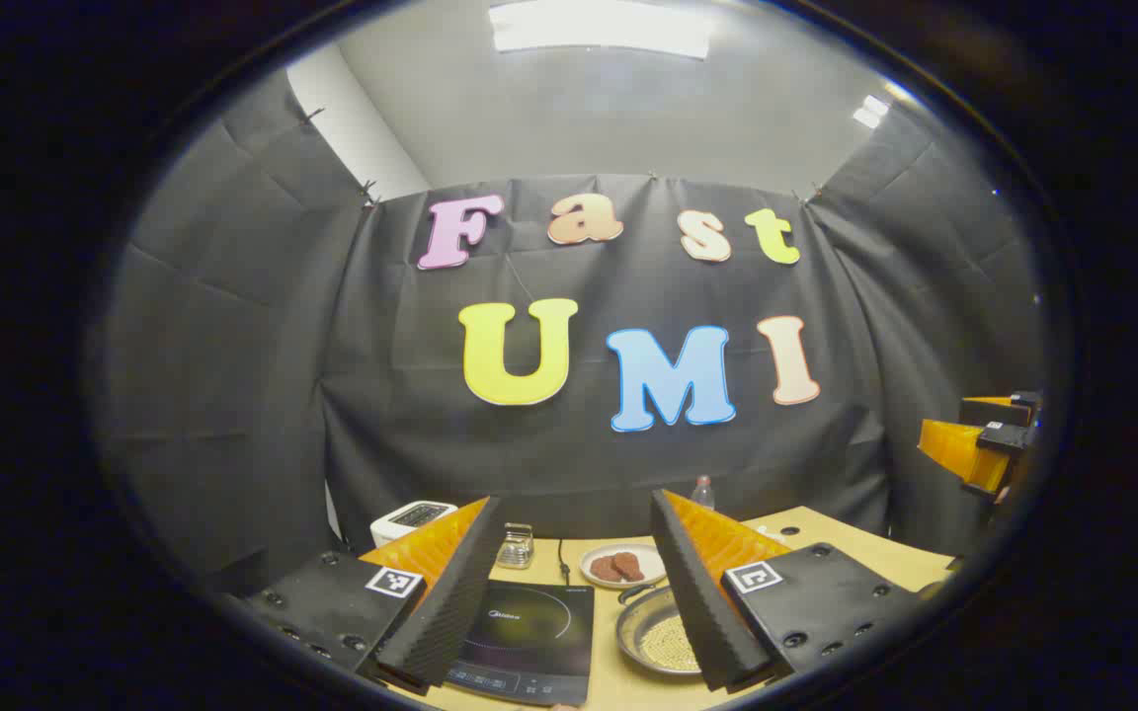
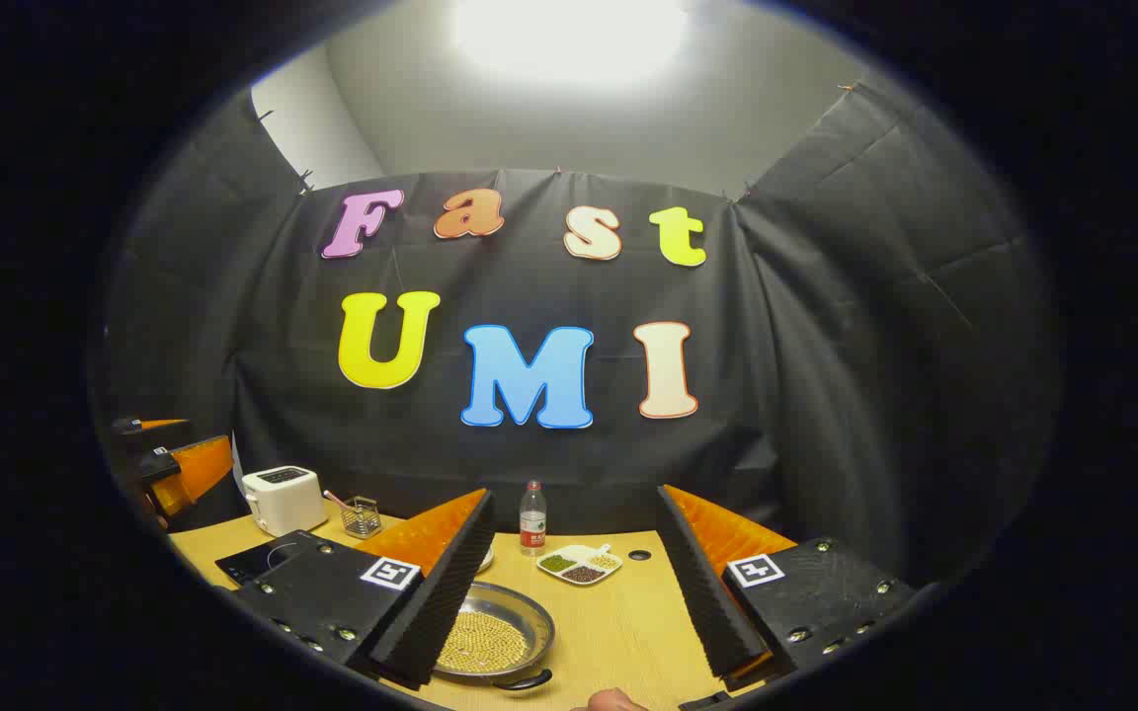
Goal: First push the handle of the pot to place it horizontally, then grasp the pot with both hands and set it on the induction cooktop.
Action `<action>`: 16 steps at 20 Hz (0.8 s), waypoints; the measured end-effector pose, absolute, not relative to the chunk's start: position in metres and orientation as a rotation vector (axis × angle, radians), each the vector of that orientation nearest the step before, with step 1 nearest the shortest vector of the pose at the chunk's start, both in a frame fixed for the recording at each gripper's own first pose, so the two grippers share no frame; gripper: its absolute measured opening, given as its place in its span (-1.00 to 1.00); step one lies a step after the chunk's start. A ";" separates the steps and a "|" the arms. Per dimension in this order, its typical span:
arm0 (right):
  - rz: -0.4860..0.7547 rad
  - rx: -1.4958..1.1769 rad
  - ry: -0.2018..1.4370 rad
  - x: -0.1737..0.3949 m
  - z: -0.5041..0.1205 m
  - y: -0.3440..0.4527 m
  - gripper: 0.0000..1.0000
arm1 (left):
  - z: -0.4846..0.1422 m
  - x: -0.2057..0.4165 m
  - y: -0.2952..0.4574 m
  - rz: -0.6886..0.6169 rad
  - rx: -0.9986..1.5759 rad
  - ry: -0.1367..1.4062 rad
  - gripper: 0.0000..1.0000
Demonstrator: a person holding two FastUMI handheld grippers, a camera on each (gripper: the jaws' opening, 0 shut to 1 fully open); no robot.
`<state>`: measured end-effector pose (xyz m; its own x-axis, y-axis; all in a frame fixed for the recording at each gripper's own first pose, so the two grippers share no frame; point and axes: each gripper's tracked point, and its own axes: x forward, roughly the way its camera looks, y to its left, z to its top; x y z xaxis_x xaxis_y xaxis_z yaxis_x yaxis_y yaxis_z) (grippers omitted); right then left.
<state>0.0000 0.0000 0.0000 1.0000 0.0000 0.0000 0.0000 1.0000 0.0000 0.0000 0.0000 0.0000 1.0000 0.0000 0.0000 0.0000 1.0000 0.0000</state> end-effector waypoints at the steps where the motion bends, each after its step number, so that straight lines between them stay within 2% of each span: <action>1: 0.007 -0.003 0.005 0.000 0.000 0.001 0.94 | 0.003 -0.001 -0.002 -0.002 0.006 -0.005 0.92; 3: 0.018 -0.012 0.008 0.000 -0.001 0.002 0.94 | 0.007 -0.003 -0.003 0.001 0.016 -0.016 0.92; 4: 0.024 -0.006 0.007 0.000 0.000 0.002 0.95 | 0.007 -0.004 -0.001 0.005 0.017 -0.018 0.84; 5: 0.029 0.001 0.008 0.000 0.000 0.004 0.95 | 0.010 -0.005 -0.001 0.009 0.016 -0.020 0.92; 11: 0.042 0.018 0.030 -0.001 -0.004 0.004 0.94 | 0.014 -0.015 0.001 0.032 0.018 -0.041 0.92; 12: 0.042 0.017 0.033 -0.001 -0.005 0.004 0.94 | 0.013 -0.016 0.002 0.034 0.018 -0.043 0.84; 14: 0.042 0.021 0.041 0.000 -0.008 0.004 0.94 | 0.012 -0.019 0.004 0.039 0.018 -0.042 0.84; 16: 0.043 0.031 0.049 0.000 -0.009 0.005 0.94 | 0.012 -0.021 0.008 0.048 0.017 -0.041 0.95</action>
<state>-0.0003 0.0048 -0.0089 0.9979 0.0434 -0.0486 -0.0418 0.9986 0.0321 -0.0208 0.0076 0.0123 0.9980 0.0475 0.0416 -0.0482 0.9987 0.0158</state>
